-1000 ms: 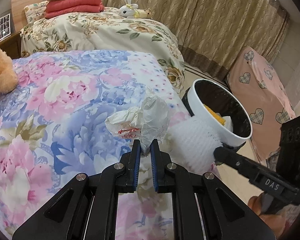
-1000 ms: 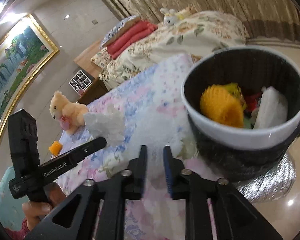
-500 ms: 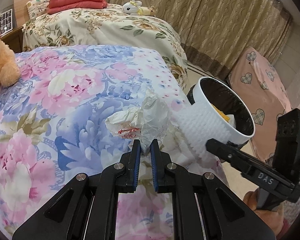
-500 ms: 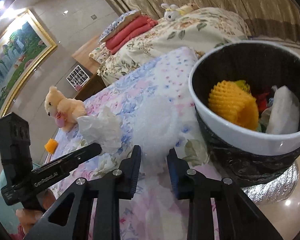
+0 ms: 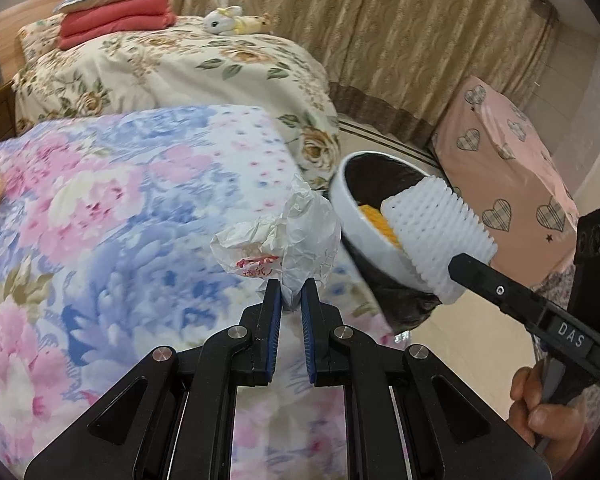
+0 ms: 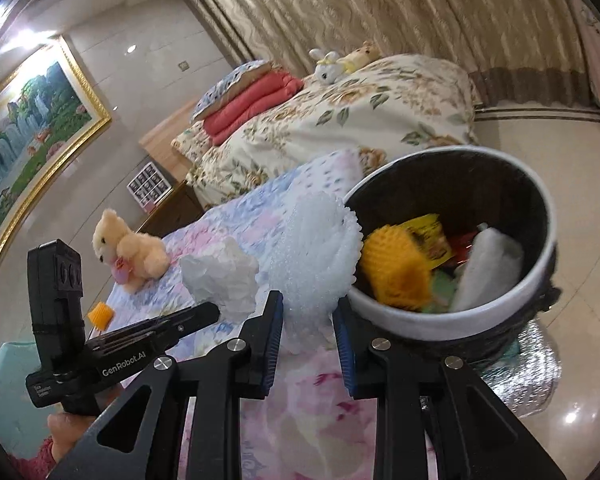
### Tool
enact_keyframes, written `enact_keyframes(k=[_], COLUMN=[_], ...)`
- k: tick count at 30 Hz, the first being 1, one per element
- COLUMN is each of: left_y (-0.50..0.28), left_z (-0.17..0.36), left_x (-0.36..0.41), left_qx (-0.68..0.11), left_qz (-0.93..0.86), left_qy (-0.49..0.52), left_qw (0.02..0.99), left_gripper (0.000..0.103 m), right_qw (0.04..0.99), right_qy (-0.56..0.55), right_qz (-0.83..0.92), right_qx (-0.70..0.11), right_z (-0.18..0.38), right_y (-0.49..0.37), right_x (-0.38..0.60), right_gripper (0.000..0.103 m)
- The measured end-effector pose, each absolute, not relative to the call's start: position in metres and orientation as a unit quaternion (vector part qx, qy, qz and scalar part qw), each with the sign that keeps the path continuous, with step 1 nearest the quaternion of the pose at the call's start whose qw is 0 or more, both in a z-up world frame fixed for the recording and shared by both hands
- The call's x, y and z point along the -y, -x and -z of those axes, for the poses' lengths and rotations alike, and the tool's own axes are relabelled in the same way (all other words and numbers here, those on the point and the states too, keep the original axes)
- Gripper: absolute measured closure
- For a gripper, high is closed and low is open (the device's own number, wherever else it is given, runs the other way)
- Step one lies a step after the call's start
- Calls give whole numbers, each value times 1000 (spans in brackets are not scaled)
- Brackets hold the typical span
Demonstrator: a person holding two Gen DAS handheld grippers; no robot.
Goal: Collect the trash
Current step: 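Hold the tissue and foam mesh above the bin opening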
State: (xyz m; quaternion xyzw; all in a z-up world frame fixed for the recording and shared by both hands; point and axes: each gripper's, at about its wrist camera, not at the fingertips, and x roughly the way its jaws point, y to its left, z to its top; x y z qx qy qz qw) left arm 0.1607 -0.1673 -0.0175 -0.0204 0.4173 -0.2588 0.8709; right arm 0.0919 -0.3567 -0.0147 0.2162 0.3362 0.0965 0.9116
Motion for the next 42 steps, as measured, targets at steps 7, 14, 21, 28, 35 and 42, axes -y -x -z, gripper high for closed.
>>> enact_keyframes(k=[7, 14, 21, 28, 35, 42], left_y=[-162, -164, -167, -170, -174, -178], left_z=[9, 3, 1, 0, 1, 2], left_x=[196, 220, 238, 254, 269, 278], left_qx=[-410, -406, -407, -407, -410, -411], left_qz=[281, 298, 308, 316, 322, 323], left_qy=[5, -5, -12, -19, -25, -30], left_qw=[868, 864, 860, 857, 853, 852], left_gripper=[94, 94, 94, 94, 94, 94], right_qw=[915, 915, 914, 913, 913, 912], right_qy=[-231, -239, -244, -247, -247, -248], right_qz=[-63, -45, -36, -27, -20, -17], right_qx=[-325, -322, -322, -323, -324, -325], right_z=[11, 12, 15, 15, 16, 18], right_y=[-89, -90, -91, -94, -98, -103], right_x=[387, 408, 419, 430, 439, 446], right_gripper=[78, 77, 78, 77, 78, 78])
